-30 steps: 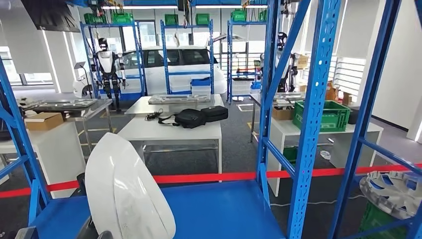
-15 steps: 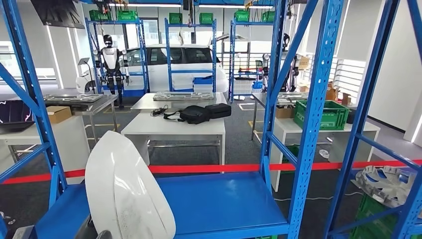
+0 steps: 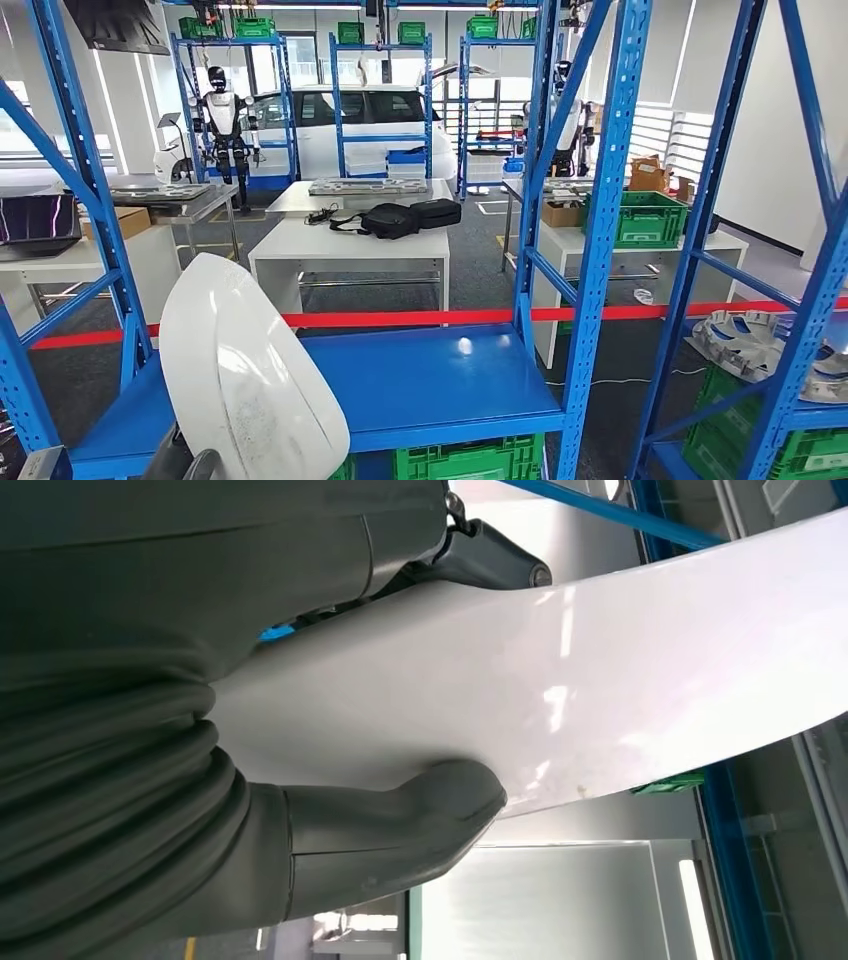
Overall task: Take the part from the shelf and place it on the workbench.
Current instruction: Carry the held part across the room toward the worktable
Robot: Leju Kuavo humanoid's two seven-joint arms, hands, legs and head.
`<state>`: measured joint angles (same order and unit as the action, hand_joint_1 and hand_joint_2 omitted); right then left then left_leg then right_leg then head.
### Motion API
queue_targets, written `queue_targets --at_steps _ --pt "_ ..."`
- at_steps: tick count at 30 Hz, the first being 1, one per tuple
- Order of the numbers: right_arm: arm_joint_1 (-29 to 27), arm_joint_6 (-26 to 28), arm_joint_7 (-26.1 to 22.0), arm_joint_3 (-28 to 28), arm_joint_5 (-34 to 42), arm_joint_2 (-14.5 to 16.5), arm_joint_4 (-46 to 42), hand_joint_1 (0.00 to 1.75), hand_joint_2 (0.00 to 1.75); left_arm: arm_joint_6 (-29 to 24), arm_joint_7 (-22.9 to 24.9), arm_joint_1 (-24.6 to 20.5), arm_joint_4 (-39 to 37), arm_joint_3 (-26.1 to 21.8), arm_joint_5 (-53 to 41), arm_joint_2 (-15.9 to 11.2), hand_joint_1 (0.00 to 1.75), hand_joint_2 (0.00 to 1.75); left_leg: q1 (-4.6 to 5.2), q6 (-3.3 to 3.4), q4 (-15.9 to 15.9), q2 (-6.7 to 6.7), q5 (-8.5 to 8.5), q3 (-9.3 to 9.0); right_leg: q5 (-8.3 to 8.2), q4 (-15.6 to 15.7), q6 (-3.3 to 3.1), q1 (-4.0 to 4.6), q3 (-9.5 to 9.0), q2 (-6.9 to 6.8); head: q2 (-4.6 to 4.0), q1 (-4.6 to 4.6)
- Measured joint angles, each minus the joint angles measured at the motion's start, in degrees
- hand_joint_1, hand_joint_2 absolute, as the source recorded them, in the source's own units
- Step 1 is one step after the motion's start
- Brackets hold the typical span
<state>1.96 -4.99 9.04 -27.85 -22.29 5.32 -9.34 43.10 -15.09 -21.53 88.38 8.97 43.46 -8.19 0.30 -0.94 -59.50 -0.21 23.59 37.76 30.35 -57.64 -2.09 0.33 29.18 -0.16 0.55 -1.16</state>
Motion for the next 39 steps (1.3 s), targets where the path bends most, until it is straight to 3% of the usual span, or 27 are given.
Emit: queue_targets --at_steps 2,4,5,6,7,8,10,11,12,14,15,16,19,20,21,22,24,26,27,29,30,32,34,35,36,37,39 --pt "-0.01 -0.16 0.26 -0.19 0.24 0.02 -0.01 0.0 0.0 -0.13 -0.08 0.2 -0.1 -0.02 0.43 -0.5 1.75 1.75 -0.25 -0.71 -4.15 0.17 4.88 1.38 -1.45 0.24 -0.55 -0.25 1.33 -0.26 0.0 0.08" --pt "-0.04 -0.34 0.13 -0.31 0.38 0.01 -0.01 0.0 0.0 -0.21 -0.13 0.53 -0.19 -0.03 0.48 -0.81 1.75 1.75 -0.57 -1.34 -11.29 0.17 9.71 2.84 -2.84 0.13 -0.64 -0.28 3.07 -0.34 -0.01 0.15" --pt "-0.05 -0.48 -0.02 -0.34 0.43 0.01 -0.01 0.0 0.0 -0.24 -0.22 0.77 -0.23 -0.03 0.43 -0.93 1.75 1.75 -0.72 -1.58 -14.09 0.17 10.32 3.02 -3.54 0.04 -0.56 -0.29 3.97 -0.38 -0.01 0.18" --pt "-0.06 -0.65 -0.2 -0.36 0.45 0.02 -0.01 0.0 0.0 -0.24 -0.37 1.05 -0.25 -0.03 0.33 -1.06 1.75 1.75 -0.86 -1.75 -15.29 0.16 9.58 2.47 -4.21 -0.08 -0.43 -0.33 4.86 -0.42 -0.01 0.19" --pt "-0.07 -0.82 -0.32 -0.37 0.41 0.02 0.0 0.0 0.0 -0.23 -0.54 1.31 -0.23 -0.05 0.19 -1.21 1.75 1.75 -1.0 -1.87 -14.46 0.16 8.01 0.92 -4.85 -0.24 -0.25 -0.39 5.75 -0.45 -0.01 0.21" --pt "-0.08 -1.0 -0.38 -0.38 0.31 0.03 0.0 0.0 0.0 -0.21 -0.7 1.51 -0.16 -0.09 0.05 -1.33 1.75 1.75 -1.15 -1.95 -11.68 0.16 6.53 -1.63 -5.44 -0.46 -0.01 -0.46 6.6 -0.45 0.0 0.22" --pt "-0.09 -1.45 -0.54 -0.39 0.1 0.02 -0.01 0.0 0.0 -0.12 -0.92 1.71 0.05 -0.18 -0.16 -1.47 1.75 1.75 -1.13 -1.76 -3.49 0.27 6.59 -7.78 -6.44 -0.96 0.66 -0.5 7.98 -0.43 0.0 0.26" --pt "-0.07 -1.68 -0.81 -0.39 0.09 0.02 -0.01 0.0 0.0 -0.08 -0.99 1.77 0.13 -0.22 -0.24 -1.48 1.75 1.75 -1.0 -1.4 -0.36 0.32 7.37 -9.65 -6.94 -1.11 1.01 -0.5 8.33 -0.41 0.0 0.26" --pt "-0.08 -1.87 -1.21 -0.4 0.2 0.01 -0.01 0.0 0.0 -0.05 -1.03 1.82 0.16 -0.26 -0.31 -1.48 1.75 1.75 -0.73 -0.89 1.35 0.37 8.08 -10.4 -7.48 -1.08 1.37 -0.53 8.56 -0.4 0.0 0.25" --pt "-0.16 -2.01 -2.02 -0.54 0.52 0.04 -0.01 0.0 0.0 -0.1 -0.9 1.97 0.19 -0.32 -0.57 -1.35 1.75 1.75 -0.46 0.45 1.85 0.24 7.42 -9.53 -8.28 -0.94 2.14 -0.78 8.87 -0.37 0.0 0.2" --pt "-0.24 -1.99 -2.21 -0.66 0.65 0.08 0.01 0.0 0.0 -0.2 -0.66 2.0 0.26 -0.33 -0.83 -1.19 1.75 1.75 -0.42 1.11 1.84 0.13 6.84 -8.99 -7.52 -1.43 2.51 -0.92 9.26 -0.32 0.0 0.19" --pt "-0.32 -1.96 -2.07 -0.78 0.67 0.16 0.01 0.0 0.0 -0.34 -0.32 2.02 0.37 -0.34 -1.07 -0.99 1.75 1.75 -0.47 1.69 1.9 0.01 6.17 -8.34 -5.58 -2.93 2.82 -1.02 9.91 -0.26 0.0 0.17" --pt "-0.29 -1.81 -0.89 -0.95 0.55 0.37 0.01 0.0 0.0 -0.85 0.56 2.01 0.6 -0.51 -1.44 -0.47 1.75 1.75 -0.32 2.43 1.79 -0.06 3.89 -5.85 3.04 -13.11 3.2 -1.02 12.67 -0.07 0.0 0.04" --pt "-0.25 -1.75 -0.67 -1.01 0.53 0.39 0.01 0.0 0.0 -0.96 0.67 2.02 0.59 -0.61 -1.44 -0.36 1.75 1.75 -0.21 2.46 1.68 -0.05 3.1 -4.86 4.15 -16.27 3.15 -0.95 13.02 -0.02 -0.01 0.0" --pt "-0.21 -1.71 -0.55 -1.09 0.52 0.39 0.01 0.0 0.0 -1.01 0.73 2.03 0.57 -0.71 -1.45 -0.28 1.75 1.75 -0.12 2.43 1.53 -0.04 2.35 -3.77 3.87 -17.92 3.02 -0.84 12.54 0.02 -0.01 -0.02" --pt "-0.21 -1.68 -0.51 -1.15 0.52 0.4 0.01 0.0 0.0 -1.04 0.76 2.04 0.55 -0.81 -1.45 -0.25 1.75 1.75 -0.06 2.35 1.35 -0.04 1.68 -2.75 2.52 -17.56 2.82 -0.71 11.07 0.05 -0.01 -0.04" --pt "-0.15 -1.67 -0.5 -1.24 0.52 0.4 0.01 0.0 0.0 -1.07 0.8 2.03 0.58 -0.96 -1.46 -0.19 1.75 1.75 -0.04 2.11 0.89 -0.07 0.61 -1.14 0.21 -11.14 2.21 -0.35 5.28 0.09 0.0 -0.08" --pt "-0.01 -1.66 -0.51 -1.26 0.52 0.41 0.01 0.0 0.0 -1.08 0.79 1.99 0.7 -1.17 -1.48 -0.14 1.75 1.75 0.0 1.63 0.6 -0.18 -0.39 -0.27 0.93 -2.94 1.53 0.1 -0.34 0.13 0.0 -0.07" --pt "0.06 -1.64 -0.52 -1.27 0.53 0.42 0.01 0.0 0.0 -1.08 0.79 1.96 0.76 -1.28 -1.5 -0.11 1.75 1.75 -0.03 1.31 0.64 -0.25 -0.91 -0.11 1.6 -0.57 1.25 0.29 -1.65 0.14 -0.01 -0.07" --pt "0.06 -1.55 -0.55 -1.39 0.8 0.46 0.02 0.0 0.0 -1.09 0.83 1.93 0.77 -1.43 -1.57 -0.07 1.75 1.75 -0.13 0.6 1.02 -0.31 -1.93 0.01 1.06 0.53 0.72 0.33 -1.46 0.05 -0.01 -0.07" --pt "0.07 -1.44 -0.57 -1.52 1.05 0.52 0.02 0.0 0.0 -1.08 0.87 1.92 0.71 -1.53 -1.58 -0.09 1.75 1.75 -0.18 0.26 0.84 -0.21 -1.59 0.31 0.39 0.74 0.34 0.21 -1.01 -0.08 -0.02 -0.08" --pt "0.07 -1.16 -0.43 -1.83 1.48 0.65 0.02 0.0 0.0 -0.91 1.03 1.9 0.29 -1.71 -1.34 -0.26 1.75 1.75 -0.28 -0.39 -2.16 0.01 2.36 1.51 -1.27 1.12 -0.34 -0.1 0.32 -0.34 -0.01 0.01" --pt "-0.01 -1.01 0.09 -2.15 1.71 0.78 0.01 0.0 0.0 -0.05 1.2 1.96 -0.84 -1.77 -0.86 -0.38 1.75 1.75 -0.53 -0.98 -8.98 0.11 8.18 3.01 -2.81 1.05 -0.52 -0.12 2.14 -0.42 -0.01 0.12" --pt "-0.05 -0.99 0.33 -2.37 1.91 0.91 0.01 0.0 0.0 0.58 1.22 2.04 -1.69 -1.74 -0.9 -0.23 1.75 1.75 -0.66 -1.22 -12.4 0.1 9.53 3.38 -3.58 0.93 -0.44 -0.13 3.13 -0.45 -0.01 0.18" --pt "-0.08 -0.95 0.46 -2.62 2.17 1.08 0.01 0.0 0.0 1.24 1.21 2.16 -2.61 -1.67 -1.22 0.11 1.75 1.75 -0.77 -1.38 -14.65 0.09 9.49 3.17 -4.34 0.75 -0.32 -0.15 4.18 -0.49 -0.01 0.2" --pt "-0.09 -0.86 0.4 -2.86 2.42 1.27 0.01 0.0 0.0 1.71 1.1 2.23 -3.48 -1.52 -1.75 0.64 1.75 1.75 -0.87 -1.48 -15.07 0.09 8.27 2.12 -5.05 0.5 -0.17 -0.19 5.27 -0.53 -0.01 0.23" --pt "-0.03 -0.64 0.12 -3.18 2.66 1.61 0.01 0.0 0.0 2.11 0.75 2.3 -4.84 -1.11 -2.78 1.96 1.75 1.75 -1.07 -1.55 -10.2 0.11 5.88 -2.76 -6.25 -0.18 0.3 -0.32 7.26 -0.58 -0.01 0.27"
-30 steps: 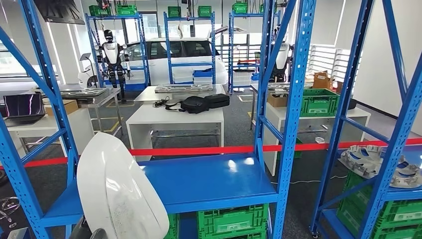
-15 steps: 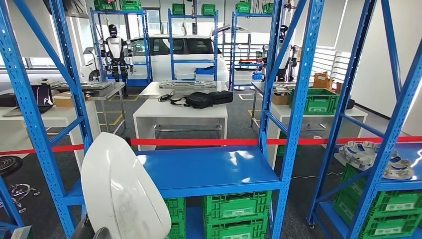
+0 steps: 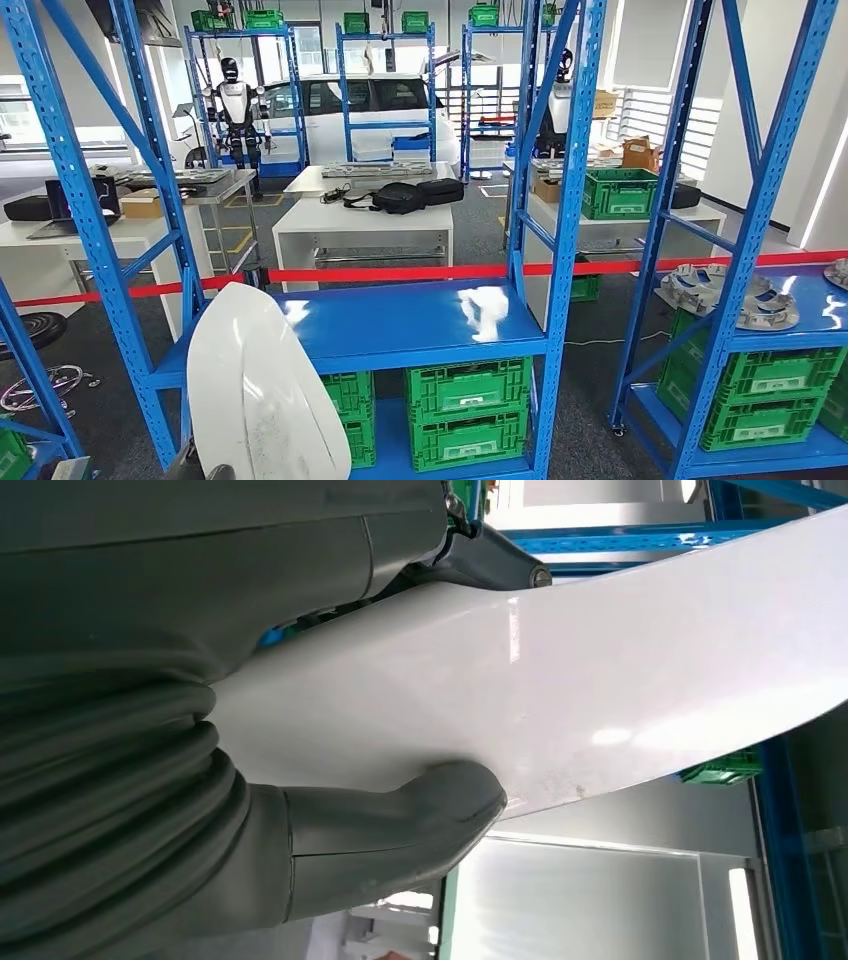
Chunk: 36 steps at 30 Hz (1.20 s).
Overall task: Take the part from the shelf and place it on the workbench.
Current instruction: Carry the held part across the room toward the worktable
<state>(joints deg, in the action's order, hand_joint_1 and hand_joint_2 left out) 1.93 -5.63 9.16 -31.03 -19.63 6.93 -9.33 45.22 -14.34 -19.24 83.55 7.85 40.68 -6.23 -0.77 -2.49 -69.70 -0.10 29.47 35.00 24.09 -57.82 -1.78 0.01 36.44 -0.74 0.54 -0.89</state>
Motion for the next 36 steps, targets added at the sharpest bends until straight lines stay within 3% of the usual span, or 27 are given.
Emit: queue_targets --at_steps 2,3,4,6,7,9,10,11,12,13,14,15,17,18,19,21,22,24,26,27,28,29,30,31,33,34,36 --pt "0.03 -0.2 -0.63 -0.07 -0.08 0.15 -0.01 0.0 0.0 0.01 -0.35 -0.05 -0.77 0.45 -0.3 1.33 1.75 1.75 0.12 0.32 8.0 0.15 1.23 -5.76 -0.99 -0.63 0.63 0.0 1.32 0.05 0.0 0.0" --pt "0.02 -0.54 -1.3 -0.07 -0.13 0.12 -0.02 0.0 0.0 -0.04 -0.51 -0.02 -0.98 0.62 -0.22 1.8 1.75 1.75 0.29 0.71 10.57 0.19 2.21 -7.25 -1.54 -0.74 0.95 -0.02 1.64 0.11 0.01 0.0" --pt "-0.06 -0.97 -2.19 -0.08 -0.15 0.04 -0.02 0.0 0.0 -0.14 -0.66 0.13 -1.08 0.72 -0.04 2.08 1.75 1.75 0.56 1.26 11.8 0.21 2.62 -7.7 -2.13 -0.65 1.31 -0.1 1.84 0.17 0.01 -0.03" --pt "-0.39 -1.74 -3.8 -0.14 -0.19 -0.26 -0.02 0.0 0.0 -0.31 -0.92 0.92 -0.93 0.76 0.42 2.18 1.75 1.75 0.71 2.56 11.97 -0.06 1.68 -6.76 -2.69 -0.54 2.07 -0.38 2.18 0.34 0.0 -0.04" --pt "-0.61 -2.01 -4.09 -0.16 -0.33 -0.39 -0.02 0.0 0.0 -0.34 -0.98 1.55 -0.69 0.74 0.57 2.2 1.75 1.75 0.7 3.19 12.05 -0.18 1.04 -6.21 -1.45 -1.37 2.41 -0.49 2.59 0.41 0.0 -0.09" --pt "-0.9 -2.55 -3.89 -0.19 -0.82 -0.62 -0.02 0.0 0.0 -0.29 -1.16 3.06 -0.06 0.56 0.47 2.29 1.75 1.75 0.65 4.01 12.09 -0.34 -0.39 -4.9 4.08 -6.24 2.84 -0.59 4.14 0.54 -0.01 -0.19" --pt "-0.93 -2.79 -3.71 -0.19 -1.09 -0.71 -0.02 0.0 0.0 -0.2 -1.41 3.99 0.31 0.38 0.01 2.34 1.75 1.75 0.71 4.16 12.04 -0.31 -1.15 -4.03 7.19 -10.08 2.94 -0.56 5.0 0.57 -0.01 -0.26" --pt "-0.92 -3.01 -3.6 -0.19 -1.31 -0.8 -0.02 0.0 0.0 -0.08 -1.76 4.98 0.72 0.1 -0.62 2.39 1.75 1.75 0.8 4.19 11.95 -0.31 -1.9 -3.1 9.19 -13.7 2.97 -0.53 5.57 0.59 -0.01 -0.3" --pt "-0.89 -3.14 -3.43 -0.19 -1.5 -0.87 -0.02 0.0 0.0 0.03 -2.13 5.98 1.18 -0.22 -1.34 2.43 1.75 1.75 0.88 4.17 11.81 -0.32 -2.62 -2.03 9.86 -16.29 2.92 -0.48 5.52 0.6 0.0 -0.34" --pt "-0.88 -3.24 -3.16 -0.19 -1.67 -0.93 -0.02 0.0 0.0 0.1 -2.44 6.89 1.67 -0.61 -1.91 2.44 1.75 1.75 0.93 4.1 11.62 -0.34 -3.27 -1.0 9.17 -17.08 2.79 -0.41 4.61 0.61 0.01 -0.37" --pt "-0.89 -3.4 -2.91 -0.19 -1.86 -0.96 -0.02 0.0 0.0 0.14 -2.62 7.63 2.23 -1.07 -2.25 2.44 1.75 1.75 0.95 4.0 11.38 -0.35 -3.83 -0.05 7.71 -15.81 2.61 -0.33 2.71 0.62 0.01 -0.39" --pt "-0.89 -3.64 -2.79 -0.19 -2.04 -0.98 -0.02 0.0 0.0 0.13 -2.74 8.2 2.79 -1.55 -2.4 2.44 1.75 1.75 0.95 3.87 11.09 -0.34 -4.36 0.81 6.46 -12.54 2.33 -0.23 -0.29 0.66 0.01 -0.41" --pt "-0.76 -4.23 -3.27 -0.19 -2.22 -1.02 -0.03 0.0 0.0 0.1 -2.93 9.1 4.06 -2.77 -2.53 2.42 1.75 1.75 1.01 3.39 10.73 -0.32 -5.35 1.99 6.64 -4.11 1.73 0.1 -6.52 0.79 0.01 -0.43" --pt "-0.68 -4.43 -3.65 -0.19 -2.22 -1.03 -0.04 0.0 0.0 0.09 -3.05 9.44 4.6 -3.43 -2.55 2.39 1.75 1.75 1.0 3.07 10.74 -0.35 -5.86 2.24 7.28 -1.05 1.46 0.29 -8.43 0.85 0.01 -0.44" --pt "-0.61 -4.55 -3.92 -0.19 -2.21 -1.05 -0.05 0.0 0.0 0.07 -3.14 9.74 5.11 -4.1 -2.57 2.37 1.75 1.75 0.97 2.71 10.92 -0.39 -6.42 2.35 7.74 0.43 1.25 0.48 -9.04 0.87 0.01 -0.41" --pt "-0.61 -4.64 -4.11 -0.19 -2.2 -1.02 -0.05 0.0 0.0 0.04 -3.25 10.23 5.81 -5.23 -2.58 2.26 1.75 1.75 0.89 1.99 11.26 -0.31 -7.2 2.57 6.7 1.04 0.66 0.39 -8.31 0.7 0.0 -0.41" --pt "-0.6 -4.66 -4.11 -0.19 -2.2 -1.0 -0.04 0.0 0.0 0.03 -3.25 10.46 6.08 -5.69 -2.59 2.18 1.75 1.75 0.86 1.67 10.74 -0.19 -6.35 2.98 6.03 1.2 0.22 0.24 -7.76 0.53 -0.01 -0.36" --pt "-0.57 -4.67 -4.14 -0.19 -2.2 -0.98 -0.04 0.0 0.0 0.03 -3.23 10.8 6.41 -6.37 -2.61 1.98 1.75 1.75 0.68 1.12 6.59 0.0 -1.53 4.35 4.64 1.45 -0.4 0.01 -6.4 0.21 -0.02 -0.28" --pt "-0.58 -4.71 -4.19 -0.19 -2.2 -0.98 -0.04 0.0 0.0 0.03 -3.22 11.1 6.63 -6.81 -2.63 1.89 1.75 1.75 0.49 0.64 -0.89 0.02 3.64 5.82 3.31 1.3 -0.52 0.04 -4.81 0.11 -0.01 -0.18" --pt "-0.58 -4.73 -4.21 -0.19 -2.2 -0.98 -0.04 0.0 0.0 0.03 -3.22 11.25 6.68 -6.99 -2.64 1.87 1.75 1.75 0.4 0.46 -3.88 0.01 4.41 5.97 2.65 1.15 -0.45 0.06 -3.93 0.05 -0.01 -0.15" --pt "-0.58 -4.75 -4.22 -0.19 -2.2 -0.98 -0.04 0.0 0.0 0.03 -3.22 11.37 6.72 -7.13 -2.64 1.86 1.75 1.75 0.33 0.34 -5.24 0.01 3.84 5.4 2.03 0.94 -0.35 0.06 -3.02 0.0 -0.01 -0.14" --pt "-0.58 -4.78 -4.22 -0.19 -2.2 -0.98 -0.04 0.0 0.0 0.03 -3.21 11.43 6.77 -7.23 -2.65 1.86 1.75 1.75 0.25 0.28 -4.5 0.01 2.38 3.88 1.47 0.68 -0.21 0.03 -2.06 -0.05 -0.01 -0.13" --pt "-0.57 -4.79 -4.23 -0.19 -2.2 -0.98 -0.04 0.0 0.0 0.03 -3.21 11.45 6.85 -7.29 -2.65 1.86 1.75 1.75 0.15 0.23 -1.82 0.01 0.89 1.42 0.98 0.38 -0.01 -0.02 -1.2 -0.06 -0.01 -0.12" --pt "-0.56 -4.81 -4.23 -0.19 -2.21 -0.98 -0.04 0.0 0.0 0.03 -3.21 11.43 6.97 -7.32 -2.65 1.86 1.75 1.75 0.07 0.21 2.16 0.02 0.47 -1.56 0.56 0.08 0.24 -0.02 -0.42 -0.08 -0.01 -0.1" --pt "-0.53 -4.93 -4.19 -0.19 -2.37 -0.98 -0.04 0.0 0.0 0.03 -3.26 11.41 7.29 -7.39 -2.63 1.86 1.75 1.75 0.24 0.55 9.87 0.17 1.56 -6.6 -0.36 -0.37 0.82 0.02 0.61 -0.08 0.01 -0.11" --pt "-0.52 -5.07 -4.1 -0.19 -2.58 -0.98 -0.04 0.0 0.0 0.03 -3.33 11.41 7.41 -7.49 -2.51 1.86 1.75 1.75 0.43 0.89 11.93 0.24 2.33 -7.59 -0.88 -0.39 1.1 0.03 0.89 -0.07 0.01 -0.12" --pt "-0.6 -5.72 -3.98 -0.17 -3.29 -1.07 -0.04 0.0 0.0 -0.02 -3.6 11.49 7.63 -7.86 -2.26 1.86 1.75 1.75 0.63 1.94 12.78 0.18 1.98 -7.18 -1.84 -0.19 1.7 -0.1 1.27 -0.01 0.01 -0.14"
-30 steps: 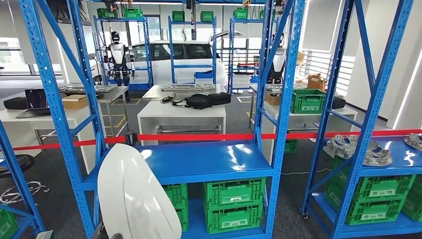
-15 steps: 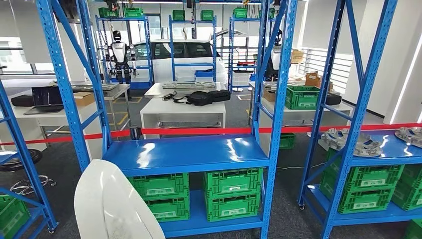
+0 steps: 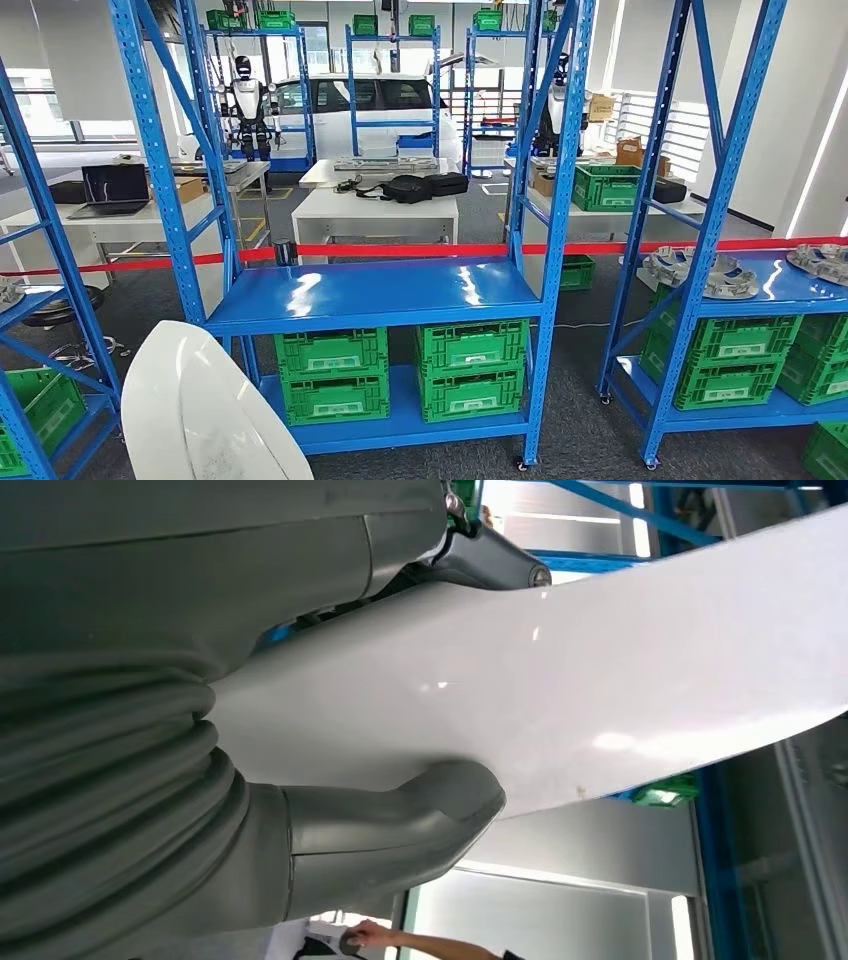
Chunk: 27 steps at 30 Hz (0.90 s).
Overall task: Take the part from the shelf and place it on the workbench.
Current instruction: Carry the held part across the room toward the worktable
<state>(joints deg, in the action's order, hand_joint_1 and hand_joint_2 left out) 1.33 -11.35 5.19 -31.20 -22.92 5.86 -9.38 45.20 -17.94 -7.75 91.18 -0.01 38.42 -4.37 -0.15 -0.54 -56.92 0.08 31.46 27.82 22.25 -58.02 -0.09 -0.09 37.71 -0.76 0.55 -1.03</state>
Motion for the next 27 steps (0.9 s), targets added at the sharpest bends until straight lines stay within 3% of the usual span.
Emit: queue_targets --at_steps 1,3,5,6,7,8,10,12,13,16,18,20,21,22,23,24,25,27 --pt "-0.06 -0.41 0.01 0.03 -0.35 -0.07 0.0 0.0 0.0 -0.08 -0.15 0.05 0.24 -0.25 0.09 0.0 1.75 1.75 -0.01 0.57 0.02 -0.07 -0.49 0.38 0.5 -0.31 0.34 -0.09 0.36 0.09 -0.01 0.0" --pt "-0.12 -1.12 -0.09 0.09 -0.8 -0.21 0.0 0.0 0.0 -0.32 -0.32 0.23 1.11 -0.95 0.1 -0.07 1.75 1.75 -0.15 1.51 0.05 -0.28 -1.65 1.35 4.42 -3.68 0.96 -0.27 1.73 0.25 -0.01 -0.09" --pt "0.01 -1.32 0.37 0.12 -0.84 -0.34 0.0 0.0 0.0 -0.47 -0.13 0.37 1.87 -1.67 0.74 -0.36 1.75 1.75 -0.08 1.83 -0.16 -0.38 -2.83 2.88 10.12 -11.47 1.32 -0.36 3.76 0.32 -0.01 -0.19" --pt "0.09 -1.23 0.84 0.12 -0.6 -0.45 0.0 0.0 0.0 -0.48 0.22 0.27 1.93 -1.84 1.27 -0.53 1.75 1.75 -0.03 1.84 -0.34 -0.39 -3.37 3.77 11.49 -14.91 1.34 -0.35 4.3 0.33 -0.01 -0.2" --pt "0.16 -1.07 1.36 0.11 -0.2 -0.56 0.0 0.0 0.0 -0.49 0.68 -0.04 1.79 -1.95 1.82 -0.66 1.75 1.75 0.01 1.84 -0.56 -0.38 -3.92 4.73 11.69 -17.07 1.27 -0.31 4.14 0.36 -0.01 -0.22" --pt "0.26 -0.82 1.83 0.09 0.33 -0.64 0.0 0.0 0.0 -0.52 1.21 -0.57 1.49 -1.97 2.22 -0.72 1.75 1.75 0.02 1.82 -0.81 -0.35 -4.41 5.61 10.54 -16.7 1.13 -0.26 2.87 0.4 -0.01 -0.24" --pt "0.58 -0.15 2.72 -0.08 1.46 -0.74 0.0 0.0 0.0 -0.6 2.28 -2.14 0.65 -1.86 2.77 -0.73 1.75 1.75 0.03 1.56 -1.33 -0.26 -5.26 7.09 8.05 -10.04 0.59 -0.1 -2.52 0.46 0.0 -0.3" --pt "0.9 0.43 3.21 -0.53 2.41 -0.73 0.0 0.0 0.0 -0.64 3.28 -3.91 -0.47 -1.38 3.09 -0.68 1.75 1.75 0.11 0.97 -1.62 -0.3 -6.06 7.87 8.15 -2.02 -0.05 0.2 -7.69 0.49 0.0 -0.31" --pt "0.97 0.6 3.19 -0.83 2.81 -0.68 0.0 0.0 0.0 -0.64 3.69 -4.84 -1.29 -0.91 3.14 -0.64 1.75 1.75 0.11 0.63 -1.59 -0.36 -6.5 8.04 8.69 0.15 -0.31 0.36 -8.86 0.52 0.0 -0.3" --pt "0.9 0.91 3.13 -1.66 3.36 -0.33 0.02 0.0 0.0 -0.66 4.0 -7.22 -4.52 1.11 2.83 -0.27 1.75 1.75 0.07 -0.41 -1.49 -0.39 -7.07 8.57 7.72 1.21 -1.25 0.36 -8.45 0.43 -0.01 -0.28" --pt "0.89 0.9 3.29 -2.08 3.25 -0.05 0.04 0.0 0.0 -0.93 3.9 -8.47 -6.49 2.46 2.09 0.44 1.75 1.75 0.02 -0.9 -4.63 -0.3 -3.59 9.91 6.47 1.46 -2.06 0.13 -7.39 0.24 -0.01 -0.2" --pt "0.9 0.59 2.73 -2.26 3.03 0.07 0.04 0.0 0.0 -2.05 4.24 -9.55 -8.16 3.6 0.99 1.24 1.75 1.75 -0.12 -1.26 -11.81 -0.24 1.6 11.89 5.36 1.33 -2.4 0.19 -5.88 0.18 -0.01 -0.11" --pt "0.88 0.23 2.23 -2.27 2.84 0.11 0.04 0.0 0.0 -2.93 4.49 -9.89 -8.91 4.02 0.26 1.47 1.75 1.75 -0.15 -1.41 -15.36 -0.24 2.83 12.56 4.84 1.22 -2.38 0.22 -5.05 0.2 -0.01 -0.1" --pt "0.83 -0.19 1.71 -2.27 2.56 0.13 0.04 0.0 0.0 -3.83 4.7 -10.11 -9.64 4.31 -0.6 1.54 1.75 1.75 -0.17 -1.5 -17.7 -0.24 2.67 12.66 4.31 1.09 -2.33 0.24 -4.23 0.22 -0.01 -0.08" --pt "0.76 -0.67 1.31 -2.27 2.25 0.14 0.04 0.0 0.0 -4.64 4.8 -10.28 -10.33 4.51 -1.43 1.49 1.75 1.75 -0.17 -1.51 -18.22 -0.24 1.32 11.97 3.82 0.91 -2.24 0.23 -3.45 0.24 -0.02 -0.07" --pt "0.7 -1.1 1.08 -2.27 1.95 0.13 0.04 0.0 0.0 -5.19 4.79 -10.43 -10.97 4.64 -2.05 1.36 1.75 1.75 -0.17 -1.42 -16.57 -0.24 -0.54 10.26 3.37 0.71 -2.11 0.22 -2.71 0.26 -0.02 -0.05" --pt "0.65 -1.42 0.97 -2.27 1.71 0.13 0.04 0.0 0.0 -5.48 4.7 -10.63 -11.5 4.73 -2.49 1.2 1.75 1.75 -0.17 -1.23 -13.13 -0.24 -1.8 7.65 2.96 0.47 -1.93 0.22 -2.08 0.27 -0.01 -0.04" --pt "0.6 -1.78 0.88 -2.27 1.42 0.13 0.04 0.0 0.0 -5.62 4.53 -11.16 -12.27 4.88 -3.01 0.93 1.75 1.75 0.05 -0.71 -4.57 -0.24 -1.28 1.91 2.22 0.0 -1.4 0.35 -1.1 0.28 0.0 -0.03"
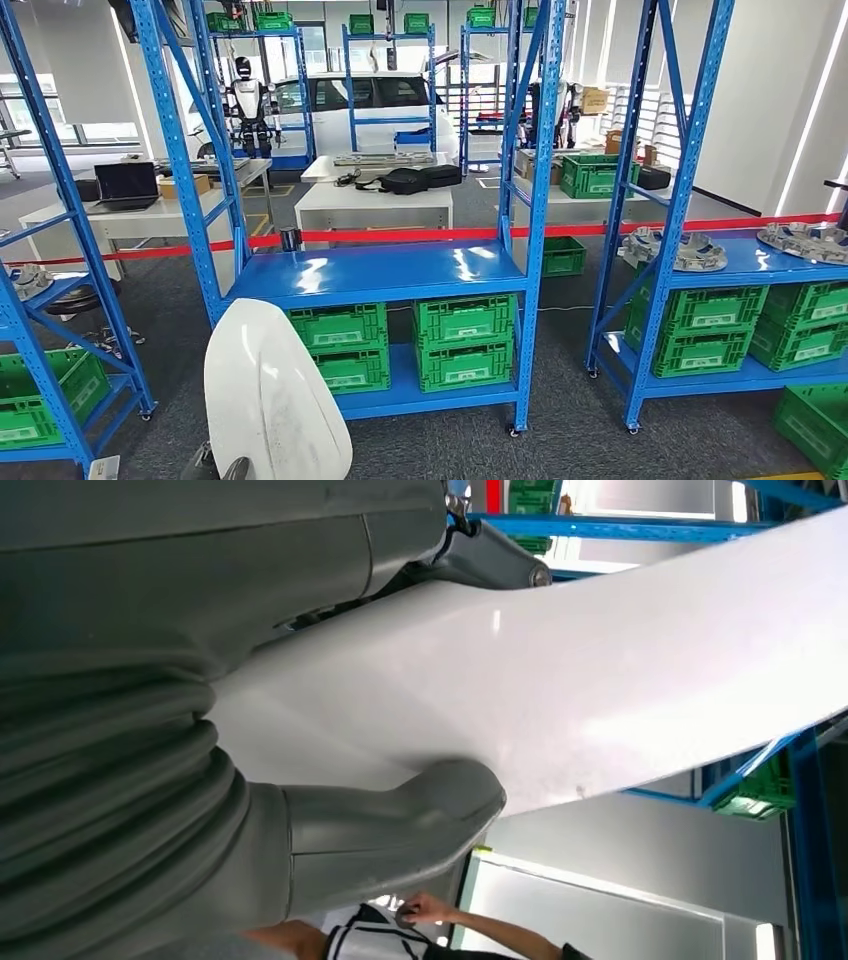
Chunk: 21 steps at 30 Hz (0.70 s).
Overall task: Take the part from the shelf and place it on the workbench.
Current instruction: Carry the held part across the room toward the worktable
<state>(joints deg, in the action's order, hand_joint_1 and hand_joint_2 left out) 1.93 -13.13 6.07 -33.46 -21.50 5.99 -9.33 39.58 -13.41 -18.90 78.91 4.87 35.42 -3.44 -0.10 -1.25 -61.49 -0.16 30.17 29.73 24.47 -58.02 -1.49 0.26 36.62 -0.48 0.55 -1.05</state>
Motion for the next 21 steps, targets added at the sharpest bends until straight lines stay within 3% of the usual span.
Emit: queue_targets --at_steps 2,4,5,7,9,10,11,12,14,15,17,19,21 --pt "-0.02 -0.15 -0.08 0.0 -0.28 0.0 0.0 0.0 0.0 -0.16 -0.05 -0.37 -0.61 0.09 -0.33 -0.17 1.75 1.75 0.27 0.62 4.35 0.07 1.46 -2.18 -0.78 -0.14 0.61 -0.01 0.43 -0.16 -0.01 -0.02" --pt "-0.12 -0.4 -0.2 0.01 -0.82 -0.04 0.0 0.0 0.0 -0.97 0.06 -0.42 -1.24 0.11 -0.45 -0.28 1.75 1.75 0.22 1.46 4.79 0.22 0.97 -1.65 -1.17 -0.2 1.25 -0.15 0.59 -0.31 -0.01 -0.03" --pt "-0.2 -0.6 -0.36 0.02 -1.12 -0.07 0.0 0.0 0.0 -1.58 0.12 -0.4 -1.51 0.11 -0.5 -0.29 1.75 1.75 0.13 1.91 4.88 0.34 0.52 -1.46 -0.38 -1.06 1.58 -0.19 1.02 -0.22 -0.01 -0.06" --pt "-0.31 -0.99 -0.61 0.06 -1.55 -0.12 0.0 0.0 0.0 -2.6 0.05 -0.17 -1.86 0.1 -0.6 -0.29 1.75 1.75 -0.07 2.51 4.93 0.67 -0.49 -0.76 3.61 -6.55 2.19 -0.38 3.25 0.05 -0.01 -0.13" --pt "-0.38 -1.27 -0.28 0.09 -1.87 -0.13 0.0 0.0 0.0 -3.07 -0.01 0.38 -2.03 0.09 -0.64 -0.31 1.75 1.75 -0.08 2.58 4.66 1.27 -1.29 0.41 7.93 -14.4 2.6 -0.57 6.02 0.16 -0.01 -0.18" --pt "-0.44 -1.41 -0.01 0.1 -2.08 -0.14 0.0 0.0 0.0 -3.21 0.06 0.77 -2.07 0.09 -0.63 -0.3 1.75 1.75 -0.09 2.48 4.44 1.69 -1.58 1.01 8.71 -16.37 2.69 -0.63 6.31 0.19 -0.01 -0.19" --pt "-0.52 -1.54 0.14 0.11 -2.25 -0.15 0.0 0.0 0.0 -3.37 0.16 1.2 -2.07 0.09 -0.63 -0.31 1.75 1.75 -0.13 2.33 4.17 2.18 -1.81 1.54 8.47 -16.09 2.7 -0.68 5.43 0.27 -0.01 -0.21" --pt "-0.6 -1.67 0.14 0.12 -2.39 -0.15 0.0 0.0 0.0 -3.6 0.25 1.62 -2.03 0.08 -0.63 -0.33 1.75 1.75 -0.18 2.16 3.89 2.69 -1.97 1.99 7.4 -13.48 2.64 -0.73 3.37 0.52 0.0 -0.22" --pt "-0.68 -1.89 -0.1 0.15 -2.7 -0.15 0.0 0.0 0.0 -3.93 0.29 2.33 -1.76 0.03 -0.63 -0.37 1.75 1.75 -0.2 1.76 3.35 3.63 -2.21 2.68 5.2 -5.36 2.42 -0.85 -2.05 2.4 0.0 -0.24" --pt "-0.72 -2.03 -0.17 0.19 -2.87 -0.15 0.0 0.0 0.0 -4.07 0.25 2.58 -1.6 -0.02 -0.62 -0.41 1.75 1.75 -0.18 1.49 3.15 4.08 -2.32 2.96 4.65 -2.41 2.23 -0.85 -3.82 3.26 0.0 -0.24" --pt "-0.83 -2.25 -0.41 0.26 -3.09 -0.16 0.0 0.0 0.0 -4.23 0.13 3.04 -1.37 -0.1 -0.55 -0.46 1.75 1.75 -0.18 0.77 3.12 4.98 -2.69 3.39 4.63 -0.59 1.8 -0.64 -4.76 3.61 0.0 -0.21" --pt "-0.87 -2.31 -0.8 0.28 -3.05 -0.17 -0.01 0.0 0.0 -4.38 0.03 3.59 -1.2 -0.23 -0.49 -0.63 1.75 1.75 -0.26 0.06 3.16 5.69 -3.01 3.84 4.17 -0.26 1.02 -0.67 -4.72 2.26 0.0 -0.21" --pt "-0.79 -2.3 -0.94 0.28 -2.98 -0.21 -0.02 0.0 0.0 -4.45 -0.05 3.96 -0.98 -0.45 -0.5 -0.94 1.75 1.75 -0.18 -0.5 0.99 4.14 -1.45 5.16 3.7 0.21 0.1 -0.86 -4.66 0.97 -0.01 -0.06"
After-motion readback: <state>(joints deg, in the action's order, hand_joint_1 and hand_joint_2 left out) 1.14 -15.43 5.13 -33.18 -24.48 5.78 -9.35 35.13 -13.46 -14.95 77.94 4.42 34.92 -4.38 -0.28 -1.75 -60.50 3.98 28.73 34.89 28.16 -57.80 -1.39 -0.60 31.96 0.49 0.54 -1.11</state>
